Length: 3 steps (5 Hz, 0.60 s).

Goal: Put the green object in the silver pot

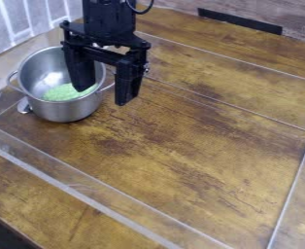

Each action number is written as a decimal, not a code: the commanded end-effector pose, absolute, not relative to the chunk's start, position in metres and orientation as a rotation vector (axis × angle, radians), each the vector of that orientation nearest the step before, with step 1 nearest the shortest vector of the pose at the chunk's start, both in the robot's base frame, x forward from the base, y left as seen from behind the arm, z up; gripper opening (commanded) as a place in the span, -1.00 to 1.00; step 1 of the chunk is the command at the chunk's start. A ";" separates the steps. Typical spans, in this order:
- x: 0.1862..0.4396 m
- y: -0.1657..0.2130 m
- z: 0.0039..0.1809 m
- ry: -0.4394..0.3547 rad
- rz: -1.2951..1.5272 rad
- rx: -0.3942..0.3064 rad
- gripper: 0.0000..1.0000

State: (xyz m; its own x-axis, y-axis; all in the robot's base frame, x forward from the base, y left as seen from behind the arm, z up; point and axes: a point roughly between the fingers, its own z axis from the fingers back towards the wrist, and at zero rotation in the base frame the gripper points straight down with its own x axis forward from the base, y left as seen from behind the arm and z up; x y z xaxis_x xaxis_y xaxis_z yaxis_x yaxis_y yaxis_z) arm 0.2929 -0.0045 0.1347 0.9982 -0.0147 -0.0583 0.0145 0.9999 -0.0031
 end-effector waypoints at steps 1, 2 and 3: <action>0.290 -0.013 0.122 0.080 0.024 -0.005 1.00; 0.300 -0.028 0.120 0.060 0.038 -0.016 1.00; 0.316 -0.044 0.123 0.021 0.047 -0.032 1.00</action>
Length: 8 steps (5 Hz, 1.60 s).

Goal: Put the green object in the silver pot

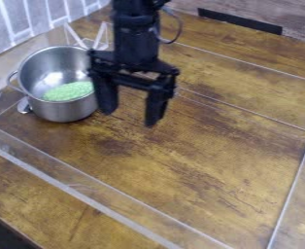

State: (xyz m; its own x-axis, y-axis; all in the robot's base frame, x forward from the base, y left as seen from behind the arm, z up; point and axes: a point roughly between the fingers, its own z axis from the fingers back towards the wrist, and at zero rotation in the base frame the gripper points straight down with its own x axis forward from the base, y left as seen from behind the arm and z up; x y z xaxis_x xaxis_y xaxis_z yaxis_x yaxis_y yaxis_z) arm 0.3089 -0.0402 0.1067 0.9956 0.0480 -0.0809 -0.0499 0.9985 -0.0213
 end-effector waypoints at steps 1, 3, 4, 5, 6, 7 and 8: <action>0.334 -0.061 0.120 -0.013 0.049 -0.039 1.00; 0.357 -0.082 0.117 -0.090 0.090 -0.021 1.00; 0.361 -0.087 0.124 -0.114 0.140 -0.015 1.00; 0.364 -0.092 0.131 -0.135 0.182 -0.009 1.00; 0.372 -0.079 0.133 -0.142 0.147 -0.006 1.00; 0.380 -0.064 0.137 -0.152 0.115 -0.003 1.00; 0.391 -0.053 0.132 -0.157 0.056 -0.002 1.00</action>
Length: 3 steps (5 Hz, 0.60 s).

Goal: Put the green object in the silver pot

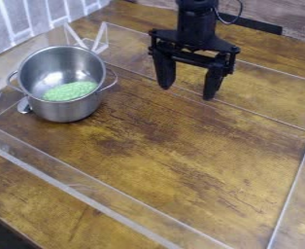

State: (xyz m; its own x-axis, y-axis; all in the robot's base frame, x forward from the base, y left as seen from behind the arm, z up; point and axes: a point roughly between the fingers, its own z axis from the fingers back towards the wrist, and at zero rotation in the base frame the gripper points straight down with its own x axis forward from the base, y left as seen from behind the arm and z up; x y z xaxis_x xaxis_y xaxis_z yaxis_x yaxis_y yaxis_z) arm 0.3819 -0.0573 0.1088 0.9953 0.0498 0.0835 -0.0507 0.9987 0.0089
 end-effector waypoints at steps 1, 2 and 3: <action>0.404 -0.043 0.130 -0.172 -0.012 0.002 1.00; 0.406 -0.047 0.125 -0.181 -0.011 0.010 1.00; 0.408 -0.053 0.123 -0.202 -0.016 0.019 1.00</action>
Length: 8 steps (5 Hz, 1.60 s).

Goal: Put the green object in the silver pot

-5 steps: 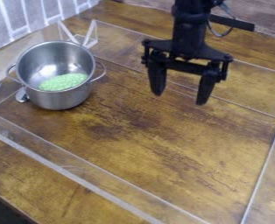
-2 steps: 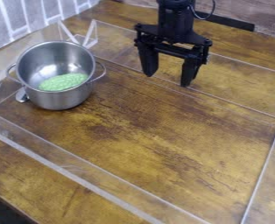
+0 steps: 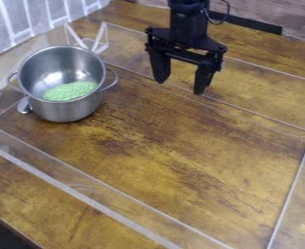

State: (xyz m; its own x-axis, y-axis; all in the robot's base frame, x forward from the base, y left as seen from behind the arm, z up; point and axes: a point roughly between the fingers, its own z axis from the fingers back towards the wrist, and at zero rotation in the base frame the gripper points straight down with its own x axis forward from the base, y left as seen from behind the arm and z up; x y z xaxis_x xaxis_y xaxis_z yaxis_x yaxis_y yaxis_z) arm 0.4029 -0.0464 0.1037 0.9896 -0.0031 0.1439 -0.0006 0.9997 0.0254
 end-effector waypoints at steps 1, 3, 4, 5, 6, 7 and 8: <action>0.415 -0.050 0.127 -0.218 0.058 0.034 1.00; 0.422 -0.042 0.143 -0.240 0.218 0.055 1.00; 0.413 -0.039 0.152 -0.248 0.226 0.040 1.00; 0.405 -0.033 0.156 -0.247 0.214 0.033 1.00; 0.407 -0.040 0.155 -0.257 0.179 0.025 1.00; 0.416 -0.038 0.150 -0.249 0.164 0.024 1.00; 0.424 -0.034 0.145 -0.236 0.153 0.025 1.00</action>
